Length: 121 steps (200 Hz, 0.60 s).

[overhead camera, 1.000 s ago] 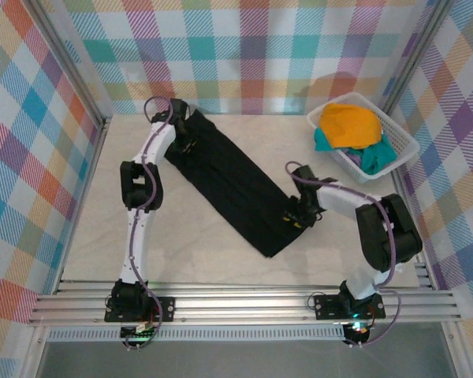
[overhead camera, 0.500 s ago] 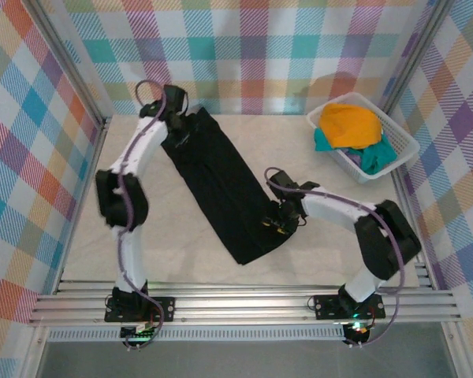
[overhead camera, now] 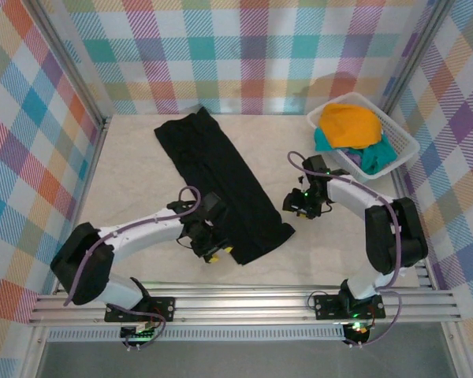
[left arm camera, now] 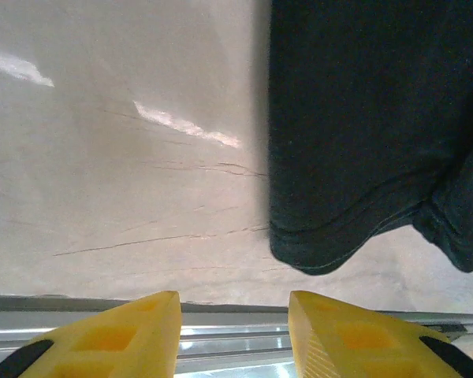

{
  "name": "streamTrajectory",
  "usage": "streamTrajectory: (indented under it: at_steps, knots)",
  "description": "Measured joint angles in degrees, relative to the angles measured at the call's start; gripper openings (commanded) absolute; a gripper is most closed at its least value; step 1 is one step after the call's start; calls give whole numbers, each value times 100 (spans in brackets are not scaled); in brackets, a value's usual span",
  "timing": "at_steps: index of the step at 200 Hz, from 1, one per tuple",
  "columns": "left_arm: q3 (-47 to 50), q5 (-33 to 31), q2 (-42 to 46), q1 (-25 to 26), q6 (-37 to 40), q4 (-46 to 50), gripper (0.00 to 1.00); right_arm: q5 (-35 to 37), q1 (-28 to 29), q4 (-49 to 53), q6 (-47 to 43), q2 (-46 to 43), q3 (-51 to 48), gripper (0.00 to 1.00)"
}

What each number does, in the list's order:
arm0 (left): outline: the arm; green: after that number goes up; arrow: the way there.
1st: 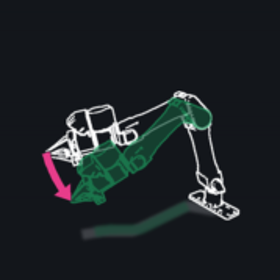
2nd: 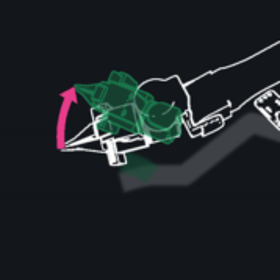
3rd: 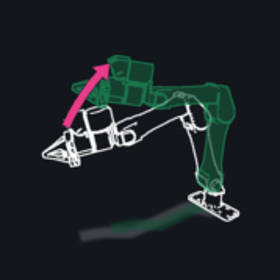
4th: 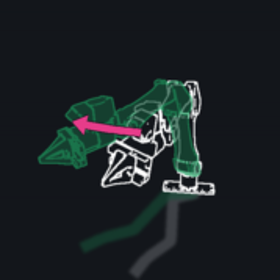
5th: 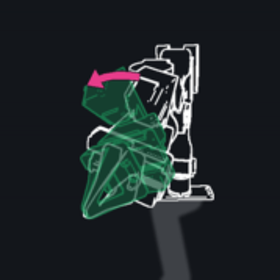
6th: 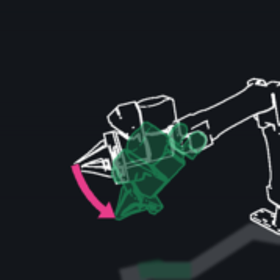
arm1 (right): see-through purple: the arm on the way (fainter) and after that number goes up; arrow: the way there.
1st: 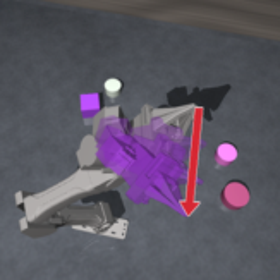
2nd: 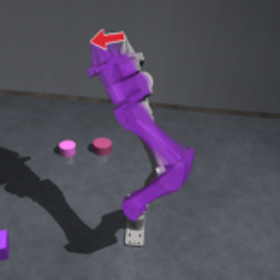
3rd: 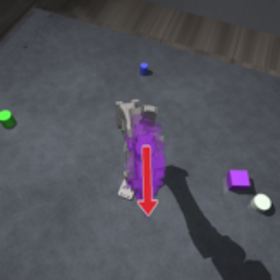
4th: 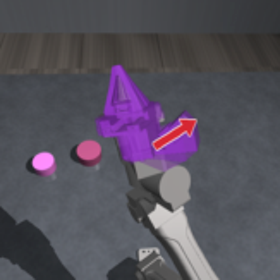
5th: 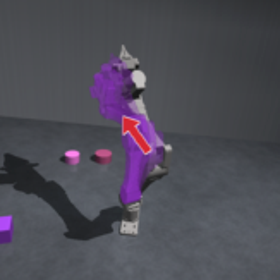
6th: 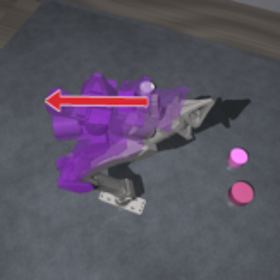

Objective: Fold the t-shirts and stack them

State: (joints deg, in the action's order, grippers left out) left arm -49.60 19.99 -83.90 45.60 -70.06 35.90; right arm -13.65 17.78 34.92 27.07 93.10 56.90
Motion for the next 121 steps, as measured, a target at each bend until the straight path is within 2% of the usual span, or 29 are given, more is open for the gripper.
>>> streamTrajectory:
  at_steps: [41,69,82,95,107,121]
  knots:
    - [11,33,-444,234,-417,-789,40,-199,173,-4,-188,0,-11,47]
    - [-275,-636,-111,160,-409,-240,40,-142,227,57,-334,-2,57,47]
    - [-389,-861,345,-249,-398,-7,40,-175,291,50,-411,0,229,46]
    - [-638,-1058,649,-1034,-339,177,39,-210,378,22,-472,103,575,46]
    - [-992,-1281,603,-1851,-201,236,39,-258,540,-70,-531,389,1034,45]
    - [-1453,-1504,229,-2575,-13,247,38,-337,758,-240,-557,896,1617,45]
